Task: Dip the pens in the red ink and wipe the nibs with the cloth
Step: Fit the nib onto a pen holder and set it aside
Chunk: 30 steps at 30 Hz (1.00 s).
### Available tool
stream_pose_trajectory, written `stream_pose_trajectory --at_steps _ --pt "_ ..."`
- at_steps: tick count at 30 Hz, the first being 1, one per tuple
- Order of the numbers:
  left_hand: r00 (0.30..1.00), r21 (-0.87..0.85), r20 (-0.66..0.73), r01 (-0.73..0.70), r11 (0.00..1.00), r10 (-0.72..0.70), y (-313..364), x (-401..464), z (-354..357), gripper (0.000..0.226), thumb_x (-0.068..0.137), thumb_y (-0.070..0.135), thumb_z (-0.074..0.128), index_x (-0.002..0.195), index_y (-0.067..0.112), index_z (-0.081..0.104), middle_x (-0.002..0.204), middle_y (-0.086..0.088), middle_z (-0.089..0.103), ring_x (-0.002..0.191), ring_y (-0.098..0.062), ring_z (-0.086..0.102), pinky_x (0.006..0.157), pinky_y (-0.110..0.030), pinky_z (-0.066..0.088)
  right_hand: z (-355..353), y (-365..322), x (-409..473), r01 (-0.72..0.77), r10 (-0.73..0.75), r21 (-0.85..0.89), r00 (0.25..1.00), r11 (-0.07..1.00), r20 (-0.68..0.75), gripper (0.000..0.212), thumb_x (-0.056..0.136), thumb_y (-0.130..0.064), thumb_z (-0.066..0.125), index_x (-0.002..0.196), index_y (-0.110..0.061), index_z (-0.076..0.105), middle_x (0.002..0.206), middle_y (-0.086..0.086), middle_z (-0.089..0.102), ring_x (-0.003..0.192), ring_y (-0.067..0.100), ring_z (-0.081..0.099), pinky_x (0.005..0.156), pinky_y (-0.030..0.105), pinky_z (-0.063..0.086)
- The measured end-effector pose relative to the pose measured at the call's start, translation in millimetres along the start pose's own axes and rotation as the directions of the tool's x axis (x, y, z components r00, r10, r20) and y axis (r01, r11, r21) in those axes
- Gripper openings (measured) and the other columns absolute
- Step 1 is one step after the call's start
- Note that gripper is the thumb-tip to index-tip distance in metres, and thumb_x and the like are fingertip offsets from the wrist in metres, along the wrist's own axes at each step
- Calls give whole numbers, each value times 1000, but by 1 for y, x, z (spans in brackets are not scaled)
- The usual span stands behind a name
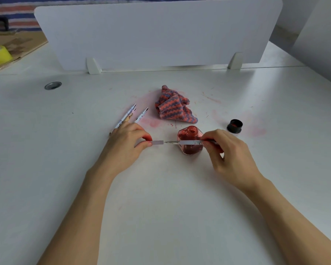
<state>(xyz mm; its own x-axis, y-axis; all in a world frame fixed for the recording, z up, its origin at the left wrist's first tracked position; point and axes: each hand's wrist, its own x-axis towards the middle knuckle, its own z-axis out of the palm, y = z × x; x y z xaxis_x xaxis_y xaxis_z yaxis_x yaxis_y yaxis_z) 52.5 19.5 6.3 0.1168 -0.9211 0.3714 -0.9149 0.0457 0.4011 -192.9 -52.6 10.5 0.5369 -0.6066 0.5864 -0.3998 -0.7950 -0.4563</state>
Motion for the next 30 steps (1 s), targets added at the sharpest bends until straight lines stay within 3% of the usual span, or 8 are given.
stream_pose_trajectory --at_steps 4,8,12,15,17,22,26,30 --pt "998 -52 -35 -58 997 56 4 1 -3 20 79 30 57 84 16 70 87 3 63 91 -8 44 82 -24 34 0 1 0 9 -9 -4 1000 1000 -17 24 89 -27 41 92 -12 59 77 -12 50 67 0 36 54 29 41" --pt "993 -1 -74 -93 996 93 5 1 -4 18 79 30 58 83 18 70 85 5 63 91 -9 45 77 -25 28 1 2 0 11 -11 3 1000 1000 -17 24 89 -27 40 92 -12 59 79 -14 48 68 0 36 55 28 40" --pt "987 -70 -58 -155 985 151 16 0 -1 23 84 34 52 85 16 66 79 10 61 82 -9 49 80 -23 36 3 -2 0 6 -7 61 1000 998 9 21 90 -25 43 95 -12 58 79 -17 51 69 0 41 61 16 36" --pt "996 -218 -55 -84 972 74 31 -3 2 20 88 32 45 85 15 55 62 13 54 62 -3 48 56 -17 36 5 -9 0 -28 31 197 999 980 -15 13 90 -13 47 95 -10 58 79 -26 51 69 -10 50 63 5 35" --pt "986 -257 -153 -104 961 66 41 -4 5 28 90 34 38 84 11 53 52 14 41 51 0 43 47 -11 28 6 -13 0 -19 38 232 996 972 -76 14 91 -8 43 91 -6 57 79 -27 50 70 -16 50 63 2 34" --pt "943 -297 -328 -154 942 51 57 -3 12 30 91 24 36 82 1 54 59 24 37 56 15 42 51 -3 28 9 -19 2 -2 55 278 982 960 -182 18 90 4 39 83 2 55 78 -44 53 65 -22 49 61 -3 32" --pt "930 -242 -357 -182 953 87 56 -4 15 32 91 21 36 84 -1 57 72 16 47 62 18 42 56 1 29 9 -18 6 -12 70 265 975 964 -209 17 88 5 40 82 2 56 64 -29 50 64 -21 48 59 -2 32" --pt "939 -236 -339 -147 961 61 50 1 21 34 93 25 35 89 1 58 74 12 50 62 12 41 57 -1 30 13 -16 10 -49 97 248 978 968 -184 20 93 -10 37 90 -4 56 74 -23 48 69 -13 49 63 4 34"
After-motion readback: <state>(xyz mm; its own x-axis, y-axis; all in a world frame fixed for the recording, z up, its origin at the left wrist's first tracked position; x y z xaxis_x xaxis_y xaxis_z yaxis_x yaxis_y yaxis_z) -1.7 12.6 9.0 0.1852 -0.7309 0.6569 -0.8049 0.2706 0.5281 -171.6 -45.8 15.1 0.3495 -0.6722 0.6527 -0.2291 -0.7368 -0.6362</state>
